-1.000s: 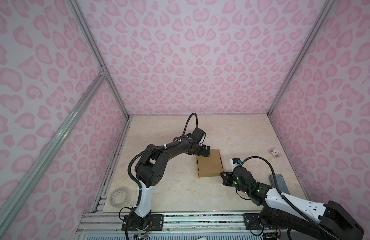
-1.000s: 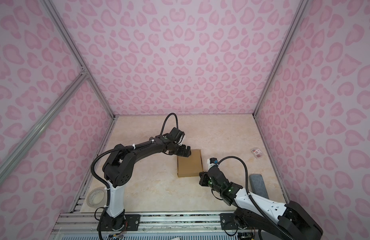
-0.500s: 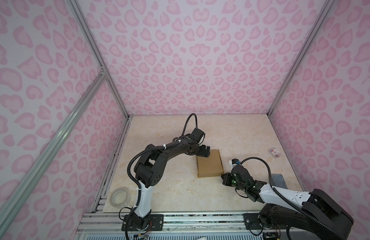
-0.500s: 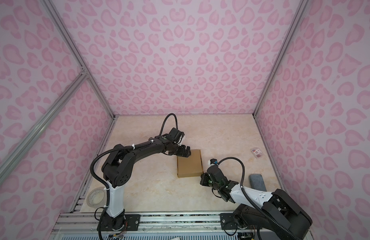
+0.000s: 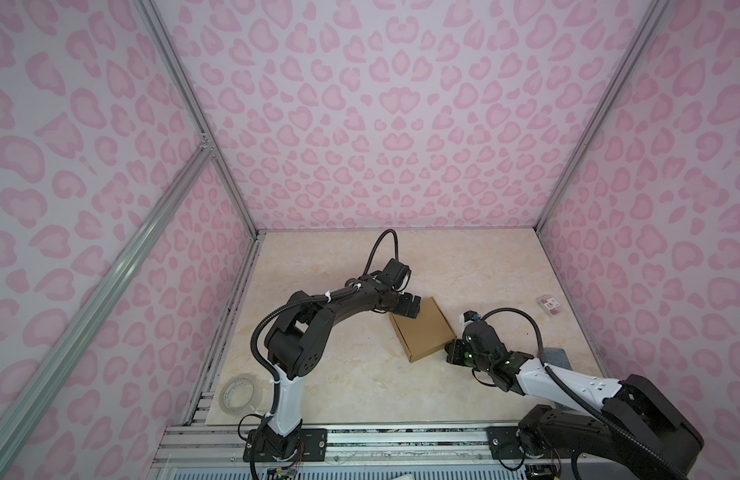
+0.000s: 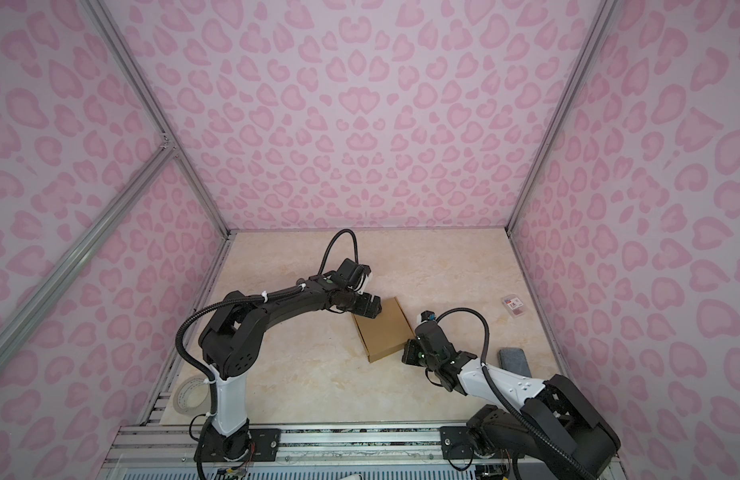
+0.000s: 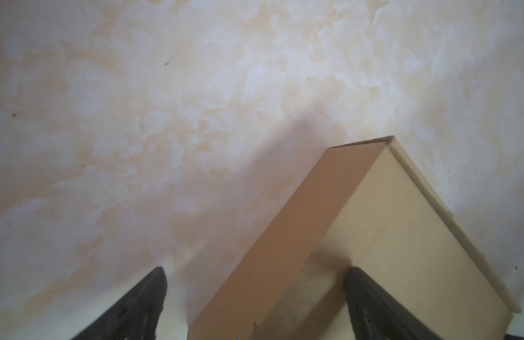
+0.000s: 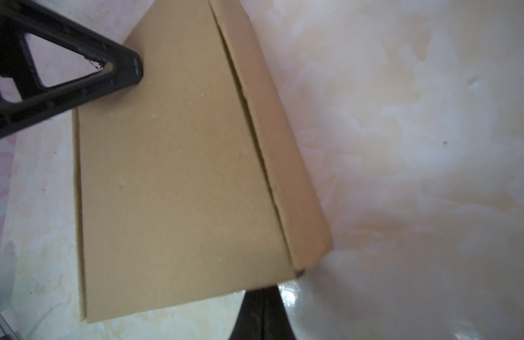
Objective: Fold the paper box
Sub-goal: 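Draw the right gripper back from the box while left gripper stays above it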
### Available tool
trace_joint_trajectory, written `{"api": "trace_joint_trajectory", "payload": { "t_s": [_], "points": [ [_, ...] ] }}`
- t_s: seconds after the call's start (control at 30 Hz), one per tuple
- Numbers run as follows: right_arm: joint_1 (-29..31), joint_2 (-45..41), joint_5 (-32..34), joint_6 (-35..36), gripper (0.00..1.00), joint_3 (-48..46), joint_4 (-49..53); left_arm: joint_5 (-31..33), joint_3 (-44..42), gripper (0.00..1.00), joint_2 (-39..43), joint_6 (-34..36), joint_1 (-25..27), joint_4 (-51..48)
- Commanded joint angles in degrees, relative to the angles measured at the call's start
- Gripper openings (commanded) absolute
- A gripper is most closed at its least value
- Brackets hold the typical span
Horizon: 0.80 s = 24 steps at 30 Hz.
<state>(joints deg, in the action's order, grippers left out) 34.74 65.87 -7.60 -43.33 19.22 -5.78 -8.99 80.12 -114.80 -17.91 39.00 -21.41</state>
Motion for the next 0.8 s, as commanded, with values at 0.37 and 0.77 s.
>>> {"api": "trace_joint_trajectory", "payload": {
  "t_s": [0.37, 0.77],
  "points": [
    [-0.92, -27.15, 7.19, 4.38, 0.06, 1.98, 14.7, 2.11, 1.51, 0.97, 5.61, 0.58, -1.07, -5.7],
    [-15.73, -25.62, 0.5, 12.67, 0.61, 13.8, 18.37, 14.88, -1.68, 0.97, 21.68, -0.02, -3.3, 0.16]
  ]
}}
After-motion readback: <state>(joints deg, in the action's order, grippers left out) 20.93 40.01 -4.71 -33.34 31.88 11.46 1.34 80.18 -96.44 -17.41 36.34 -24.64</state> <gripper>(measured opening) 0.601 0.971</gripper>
